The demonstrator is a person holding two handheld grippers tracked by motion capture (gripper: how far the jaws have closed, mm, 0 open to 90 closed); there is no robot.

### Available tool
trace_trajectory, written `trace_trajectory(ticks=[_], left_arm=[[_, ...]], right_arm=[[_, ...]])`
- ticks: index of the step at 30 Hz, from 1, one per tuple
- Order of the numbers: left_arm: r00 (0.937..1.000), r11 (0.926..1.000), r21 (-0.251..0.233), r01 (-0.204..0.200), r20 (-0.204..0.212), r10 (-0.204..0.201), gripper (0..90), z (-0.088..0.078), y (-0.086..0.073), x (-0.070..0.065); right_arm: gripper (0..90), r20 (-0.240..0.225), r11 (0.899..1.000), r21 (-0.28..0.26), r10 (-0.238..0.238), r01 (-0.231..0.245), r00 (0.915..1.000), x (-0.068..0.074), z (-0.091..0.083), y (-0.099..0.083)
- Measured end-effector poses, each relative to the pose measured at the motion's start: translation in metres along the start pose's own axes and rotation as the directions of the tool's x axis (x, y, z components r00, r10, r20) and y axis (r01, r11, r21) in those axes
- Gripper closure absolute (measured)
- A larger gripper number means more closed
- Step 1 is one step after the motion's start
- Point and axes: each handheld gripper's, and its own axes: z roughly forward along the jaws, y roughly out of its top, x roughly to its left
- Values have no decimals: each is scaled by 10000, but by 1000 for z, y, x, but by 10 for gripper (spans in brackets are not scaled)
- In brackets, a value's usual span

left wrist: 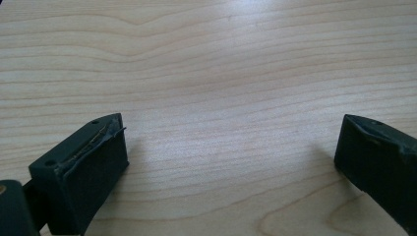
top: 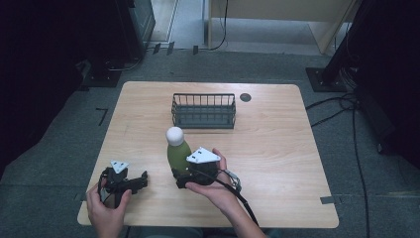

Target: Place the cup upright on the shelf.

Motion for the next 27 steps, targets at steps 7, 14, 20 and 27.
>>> trace_trajectory(ticks=[7,14,20,27], left_arm=[[10000,10000,1,-5,-3,5,0,0,0,0],[10000,10000,-17,11,-1,-11,0,0,0,0],[10000,10000,4,-4,-1,4,0,0,0,0],[10000,10000,-3,11,2,-11,0,0,0,0]], right_arm=[[127,12,9997,-199,119,-119,9999,4,6,3],[136,-68,9986,-492,204,-207,9998,6,9,7],[162,-88,9983,-576,117,-121,9999,6,8,12],[190,-92,9982,-500,-342,337,9994,6,6,16]])
